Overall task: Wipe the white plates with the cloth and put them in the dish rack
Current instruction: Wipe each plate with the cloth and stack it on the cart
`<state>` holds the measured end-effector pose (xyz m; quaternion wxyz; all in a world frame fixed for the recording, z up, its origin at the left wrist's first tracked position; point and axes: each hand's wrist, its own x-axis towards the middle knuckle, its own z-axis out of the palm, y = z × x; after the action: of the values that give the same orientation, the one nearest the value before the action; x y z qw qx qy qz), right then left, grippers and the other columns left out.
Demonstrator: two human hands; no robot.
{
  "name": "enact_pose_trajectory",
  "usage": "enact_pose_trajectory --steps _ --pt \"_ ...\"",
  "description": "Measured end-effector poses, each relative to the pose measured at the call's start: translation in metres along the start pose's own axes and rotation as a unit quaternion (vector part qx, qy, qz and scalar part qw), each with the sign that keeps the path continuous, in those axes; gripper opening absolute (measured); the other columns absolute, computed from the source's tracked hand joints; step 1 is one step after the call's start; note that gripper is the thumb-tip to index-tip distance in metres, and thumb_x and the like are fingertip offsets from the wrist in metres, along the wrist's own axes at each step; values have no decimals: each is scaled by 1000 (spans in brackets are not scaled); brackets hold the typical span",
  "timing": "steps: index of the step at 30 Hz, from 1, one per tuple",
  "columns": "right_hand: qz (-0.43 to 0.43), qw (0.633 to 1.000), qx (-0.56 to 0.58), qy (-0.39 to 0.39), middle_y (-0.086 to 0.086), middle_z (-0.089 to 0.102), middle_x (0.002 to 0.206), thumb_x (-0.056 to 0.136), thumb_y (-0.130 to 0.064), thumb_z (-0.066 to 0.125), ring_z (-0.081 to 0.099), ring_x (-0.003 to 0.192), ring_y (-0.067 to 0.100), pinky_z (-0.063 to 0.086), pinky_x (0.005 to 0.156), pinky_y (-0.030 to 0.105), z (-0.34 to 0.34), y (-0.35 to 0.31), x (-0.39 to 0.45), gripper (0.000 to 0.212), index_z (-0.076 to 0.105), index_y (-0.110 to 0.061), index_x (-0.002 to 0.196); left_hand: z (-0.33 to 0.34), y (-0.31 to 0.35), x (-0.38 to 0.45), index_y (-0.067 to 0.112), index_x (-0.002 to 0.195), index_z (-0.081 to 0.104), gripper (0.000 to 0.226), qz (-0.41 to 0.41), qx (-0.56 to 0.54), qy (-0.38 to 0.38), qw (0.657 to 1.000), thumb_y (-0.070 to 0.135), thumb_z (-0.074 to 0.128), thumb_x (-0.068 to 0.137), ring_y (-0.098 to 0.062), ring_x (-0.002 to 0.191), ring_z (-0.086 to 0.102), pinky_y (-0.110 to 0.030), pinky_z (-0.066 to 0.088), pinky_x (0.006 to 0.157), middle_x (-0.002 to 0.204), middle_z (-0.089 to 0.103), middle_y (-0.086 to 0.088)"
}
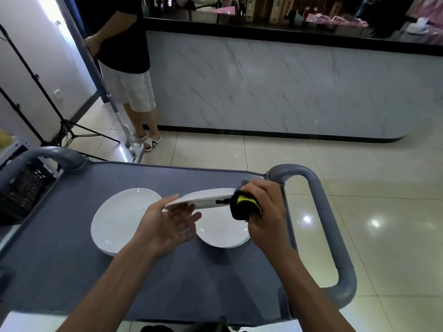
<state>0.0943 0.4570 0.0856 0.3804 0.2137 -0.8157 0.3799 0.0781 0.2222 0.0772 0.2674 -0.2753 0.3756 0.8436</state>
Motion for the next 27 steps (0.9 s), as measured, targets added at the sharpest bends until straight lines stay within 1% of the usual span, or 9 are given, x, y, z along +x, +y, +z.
enact_pose_trajectory --steps 3,6,8,10,12,18,20,23,27 --pt "3 1000 -11 -29 1 54 113 93 -1 55 57 99 32 49 83 46 -2 7 -13 25 59 -14 113 1 -1 0 0 104 65 20 64 -42 12 997 15 60 93 -25 83 75 -35 59 70 92 74 -11" --pt "3 996 -42 -76 5 54 120 87 5 68 57 107 35 48 91 45 -10 16 -25 37 61 -12 119 0 2 -1 -6 113 64 24 106 -45 17 993 8 56 96 -22 89 75 -29 62 70 103 76 -13" --pt "17 994 -54 -98 10 57 122 97 -13 60 56 112 34 48 96 44 -16 20 -29 24 65 -8 120 0 4 -2 -4 115 65 24 122 -29 10 992 7 56 95 -20 92 75 -27 61 70 109 75 -12" --pt "45 990 -62 -116 15 60 121 105 -31 42 56 114 34 47 100 43 -20 20 -31 41 68 -3 120 0 4 -1 1 116 65 23 141 -15 1 990 7 56 95 -19 94 74 -26 61 70 111 75 -11" --pt "60 987 -64 -133 16 61 122 105 -37 39 55 116 31 45 104 38 -24 18 -30 48 68 -2 121 2 4 -1 3 115 66 22 161 -9 -8 987 5 55 96 -18 94 74 -26 60 69 111 75 -10" --pt "117 983 -21 -142 9 58 130 92 -25 46 52 122 20 41 107 27 -26 18 -25 46 62 -5 131 4 4 4 5 118 64 24 213 29 -11 977 3 54 96 -21 96 73 -29 60 68 112 75 -10" --pt "146 981 2 -132 4 57 133 90 -11 49 52 125 17 42 107 27 -23 20 -22 45 59 -9 133 4 3 6 5 117 66 25 237 60 3 970 2 56 94 -21 91 73 -29 59 64 108 75 -9" --pt "197 972 37 -125 -5 57 133 82 11 56 51 127 14 42 107 31 -11 18 -9 59 58 -19 133 2 -3 9 8 115 69 26 264 119 18 957 0 60 92 -21 89 72 -27 58 61 105 76 -8" --pt "273 950 93 -122 -18 58 122 80 4 59 54 118 7 44 99 25 11 9 14 58 52 -35 123 1 -17 15 10 113 72 26 285 181 15 941 0 65 90 -26 91 71 -30 59 66 105 76 -14"
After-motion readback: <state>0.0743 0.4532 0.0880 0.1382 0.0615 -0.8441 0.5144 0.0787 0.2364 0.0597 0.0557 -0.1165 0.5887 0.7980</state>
